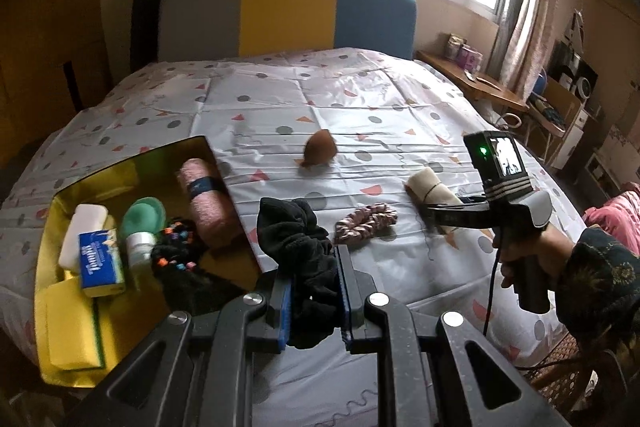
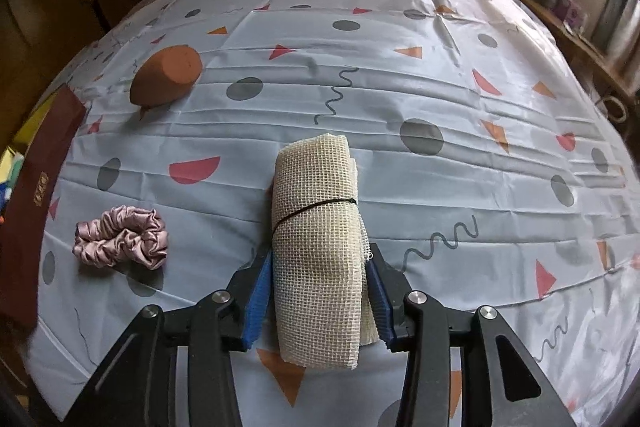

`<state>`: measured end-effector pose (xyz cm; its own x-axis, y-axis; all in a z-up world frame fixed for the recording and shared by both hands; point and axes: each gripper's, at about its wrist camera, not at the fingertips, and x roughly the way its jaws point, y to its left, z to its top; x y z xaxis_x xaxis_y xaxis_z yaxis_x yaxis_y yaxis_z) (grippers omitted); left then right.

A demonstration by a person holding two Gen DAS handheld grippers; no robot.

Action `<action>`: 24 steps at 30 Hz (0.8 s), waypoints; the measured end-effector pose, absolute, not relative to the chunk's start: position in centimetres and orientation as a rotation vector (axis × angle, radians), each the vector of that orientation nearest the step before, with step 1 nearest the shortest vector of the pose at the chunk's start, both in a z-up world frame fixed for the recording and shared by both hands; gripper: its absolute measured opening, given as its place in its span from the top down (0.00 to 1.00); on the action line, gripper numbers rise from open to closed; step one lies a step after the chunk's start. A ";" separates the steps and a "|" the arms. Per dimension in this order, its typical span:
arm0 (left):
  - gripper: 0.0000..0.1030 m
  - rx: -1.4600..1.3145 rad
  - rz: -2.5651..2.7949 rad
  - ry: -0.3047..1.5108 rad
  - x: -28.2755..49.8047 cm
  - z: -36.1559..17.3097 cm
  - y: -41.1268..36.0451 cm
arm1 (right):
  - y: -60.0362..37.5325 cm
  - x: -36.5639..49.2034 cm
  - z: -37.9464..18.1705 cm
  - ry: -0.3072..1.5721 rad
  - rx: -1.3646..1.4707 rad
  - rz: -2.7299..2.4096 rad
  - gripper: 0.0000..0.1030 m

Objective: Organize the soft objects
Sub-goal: 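Lift the black scrunchie with the left tool while the right tool grasps the beige rolled mat, then drop the black scrunchie into the gold tray with left tool while right holds roll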

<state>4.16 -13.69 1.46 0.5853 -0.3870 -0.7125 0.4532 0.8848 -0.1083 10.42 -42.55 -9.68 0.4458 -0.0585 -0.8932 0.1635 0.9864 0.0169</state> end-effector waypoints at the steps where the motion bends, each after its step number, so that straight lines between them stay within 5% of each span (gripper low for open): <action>1: 0.83 0.084 -0.483 0.808 4.1 1.5 -13.3 | -42.4 10.6 -9.8 1.099 0.098 -0.140 0.57; 24: 0.83 -0.228 -0.131 0.926 8.4 -2.0 5.5 | -41.6 11.0 -9.8 1.094 0.037 -0.138 0.57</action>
<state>8.41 5.50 -2.05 0.5951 -0.2091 -0.7759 0.0137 0.9681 -0.2504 10.99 -41.64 -9.81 0.4516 -0.0934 -0.8873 0.1295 0.9908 -0.0383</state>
